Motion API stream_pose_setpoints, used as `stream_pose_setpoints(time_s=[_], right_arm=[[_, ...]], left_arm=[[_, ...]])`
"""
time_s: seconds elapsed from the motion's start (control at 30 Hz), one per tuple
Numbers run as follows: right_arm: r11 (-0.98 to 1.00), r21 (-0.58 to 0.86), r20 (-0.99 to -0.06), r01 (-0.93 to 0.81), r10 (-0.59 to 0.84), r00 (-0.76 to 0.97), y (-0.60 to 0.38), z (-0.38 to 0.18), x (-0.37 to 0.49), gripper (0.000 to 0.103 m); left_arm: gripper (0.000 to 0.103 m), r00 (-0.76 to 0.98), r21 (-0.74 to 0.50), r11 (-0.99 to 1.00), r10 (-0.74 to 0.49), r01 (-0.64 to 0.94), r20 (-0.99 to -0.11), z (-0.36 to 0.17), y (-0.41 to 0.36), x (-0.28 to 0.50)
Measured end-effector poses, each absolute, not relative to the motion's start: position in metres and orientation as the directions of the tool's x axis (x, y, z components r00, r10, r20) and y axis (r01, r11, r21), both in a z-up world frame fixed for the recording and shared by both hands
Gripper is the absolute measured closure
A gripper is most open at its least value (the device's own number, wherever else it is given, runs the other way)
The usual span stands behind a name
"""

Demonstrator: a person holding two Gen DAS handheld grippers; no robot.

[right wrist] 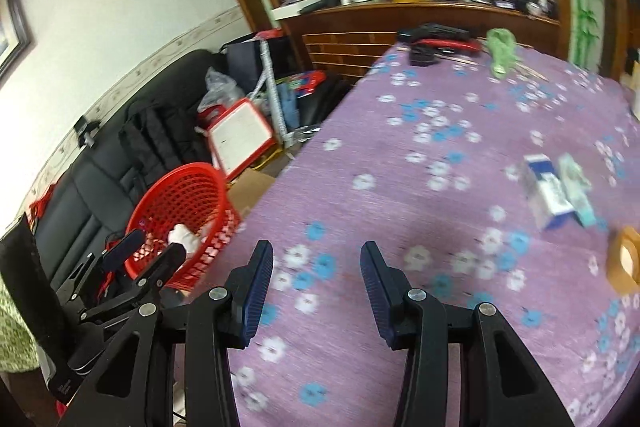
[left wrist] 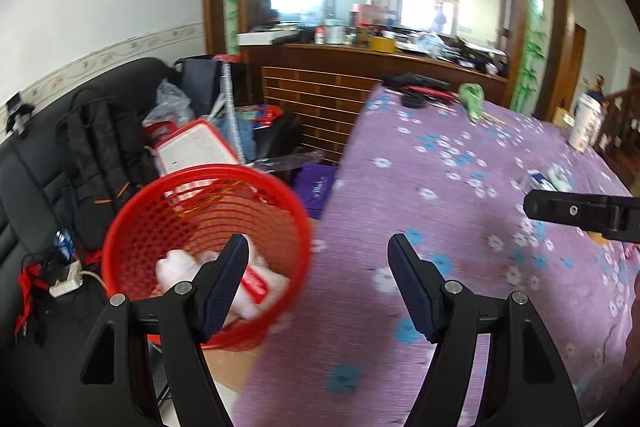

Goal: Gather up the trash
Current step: 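Open the left gripper over the basket while the right gripper releases the spray bottle, then return both tools to the table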

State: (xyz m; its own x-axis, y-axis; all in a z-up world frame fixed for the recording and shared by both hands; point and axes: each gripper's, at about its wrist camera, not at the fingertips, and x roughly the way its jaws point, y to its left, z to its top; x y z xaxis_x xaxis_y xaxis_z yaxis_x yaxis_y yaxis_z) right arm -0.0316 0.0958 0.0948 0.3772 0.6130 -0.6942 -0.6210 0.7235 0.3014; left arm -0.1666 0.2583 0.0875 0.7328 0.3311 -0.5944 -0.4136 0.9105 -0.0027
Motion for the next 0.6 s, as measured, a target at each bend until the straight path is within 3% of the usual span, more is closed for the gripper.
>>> stream_pose_setpoints(time_s=[0.23, 0.4, 0.6], right_arm=[[0.817, 0.281, -0.694, -0.503, 0.535, 0.482, 0.027, 0.089, -0.005, 0.054], [0.907, 0.199, -0.708, -0.371, 0.395, 0.585, -0.018, 0.091, 0.041, 0.045], [0.953, 0.158, -0.753, -0.259, 0.286, 0.592, -0.04, 0.075, 0.104, 0.045]], left_arm=[[0.031, 0.748, 0.04, 0.95, 0.271, -0.311, -0.605, 0.088, 0.206, -0.146], [0.031, 0.752, 0.041, 0.97, 0.213, -0.241, -0.624, 0.083, 0.178, -0.131], [0.031, 0.745, 0.03, 0.988, 0.132, -0.149, -0.654, 0.075, 0.147, -0.109]])
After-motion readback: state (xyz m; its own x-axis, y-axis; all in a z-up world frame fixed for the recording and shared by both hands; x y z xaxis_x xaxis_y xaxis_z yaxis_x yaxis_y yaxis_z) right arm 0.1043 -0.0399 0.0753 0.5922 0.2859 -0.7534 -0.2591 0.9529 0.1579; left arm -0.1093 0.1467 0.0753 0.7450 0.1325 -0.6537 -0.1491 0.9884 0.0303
